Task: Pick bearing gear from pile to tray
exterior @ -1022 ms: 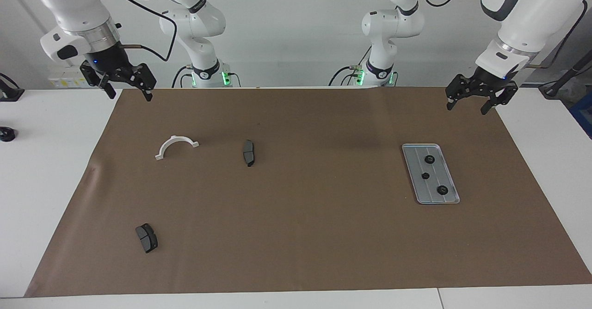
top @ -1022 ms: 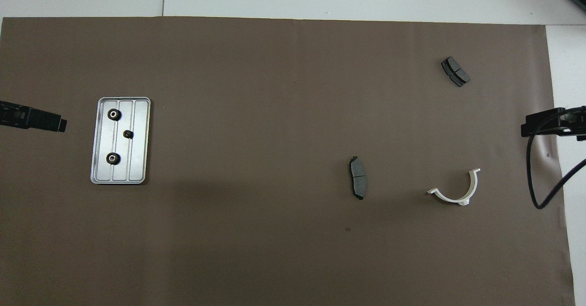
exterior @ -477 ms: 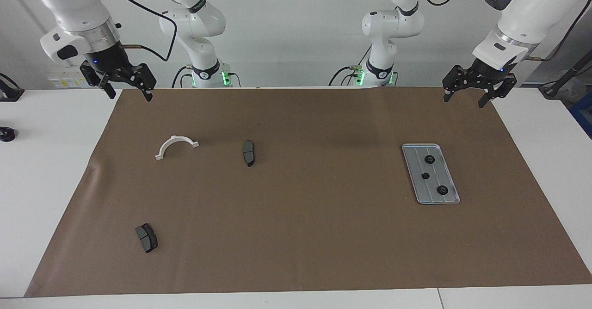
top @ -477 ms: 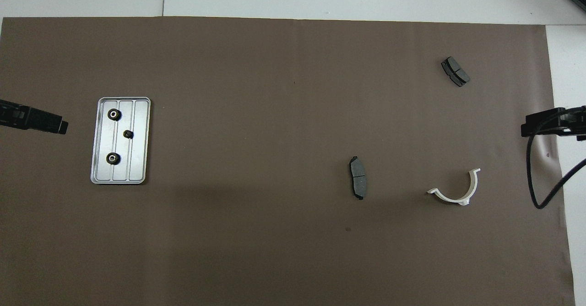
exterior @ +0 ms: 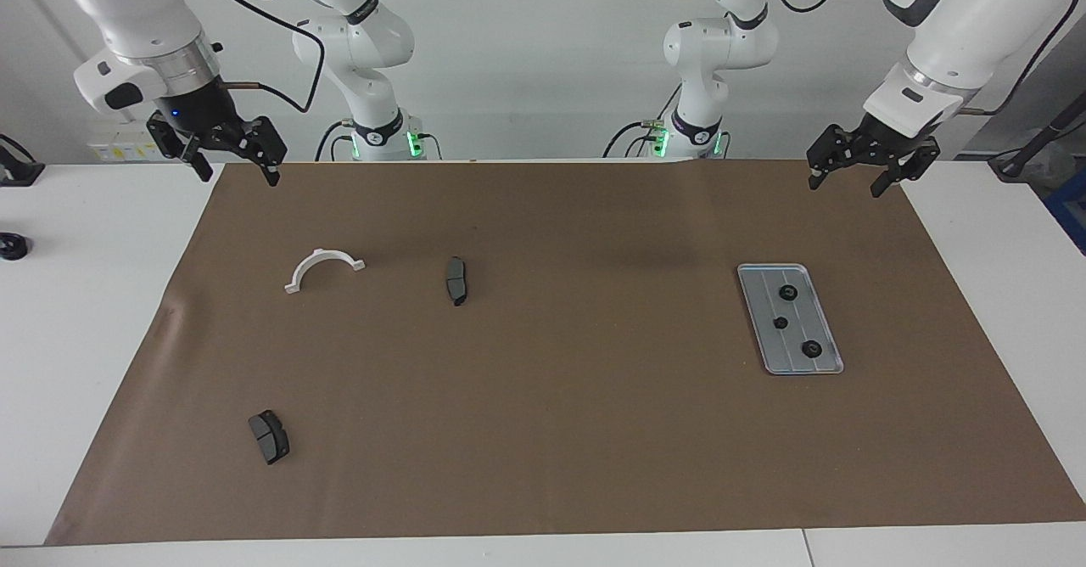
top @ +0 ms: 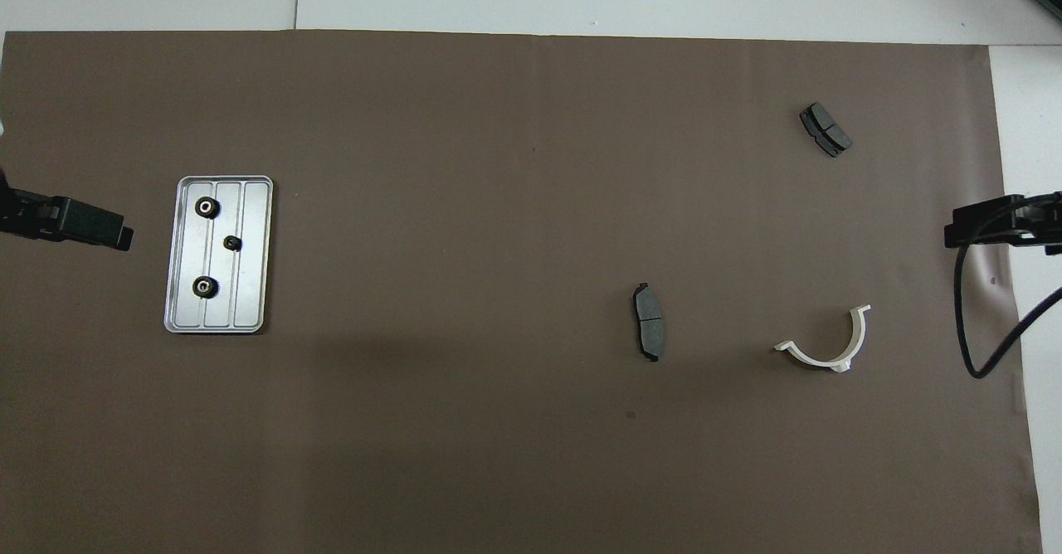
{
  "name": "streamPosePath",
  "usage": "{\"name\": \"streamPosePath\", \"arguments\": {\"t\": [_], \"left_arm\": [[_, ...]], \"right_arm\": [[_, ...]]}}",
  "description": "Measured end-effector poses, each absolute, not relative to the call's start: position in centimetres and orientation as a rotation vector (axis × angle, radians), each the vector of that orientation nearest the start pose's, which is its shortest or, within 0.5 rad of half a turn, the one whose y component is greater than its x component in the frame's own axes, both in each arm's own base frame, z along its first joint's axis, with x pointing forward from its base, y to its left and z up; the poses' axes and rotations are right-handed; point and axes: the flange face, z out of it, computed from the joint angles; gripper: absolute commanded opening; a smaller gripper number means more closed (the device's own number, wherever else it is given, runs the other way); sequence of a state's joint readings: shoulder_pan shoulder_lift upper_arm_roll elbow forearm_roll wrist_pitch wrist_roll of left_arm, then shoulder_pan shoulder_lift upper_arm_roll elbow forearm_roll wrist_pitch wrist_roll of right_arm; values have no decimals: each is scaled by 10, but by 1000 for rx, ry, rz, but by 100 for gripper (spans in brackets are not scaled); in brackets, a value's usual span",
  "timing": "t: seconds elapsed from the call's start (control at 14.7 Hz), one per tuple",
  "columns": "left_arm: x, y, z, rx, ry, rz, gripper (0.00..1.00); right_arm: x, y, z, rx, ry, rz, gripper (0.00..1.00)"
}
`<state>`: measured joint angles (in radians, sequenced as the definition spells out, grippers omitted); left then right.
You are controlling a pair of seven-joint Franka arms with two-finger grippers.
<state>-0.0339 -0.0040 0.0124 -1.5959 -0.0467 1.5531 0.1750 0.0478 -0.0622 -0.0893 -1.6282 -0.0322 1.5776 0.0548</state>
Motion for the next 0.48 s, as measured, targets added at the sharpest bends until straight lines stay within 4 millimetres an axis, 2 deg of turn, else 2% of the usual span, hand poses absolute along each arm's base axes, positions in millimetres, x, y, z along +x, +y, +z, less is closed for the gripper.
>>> {"name": "streamPosePath", "arguments": {"t": [0.48], "left_arm": [[556,-16,605,-3175,221,-4,100]], "right_arm": [[535,-27,632,-3164,152,-18,100]]}}
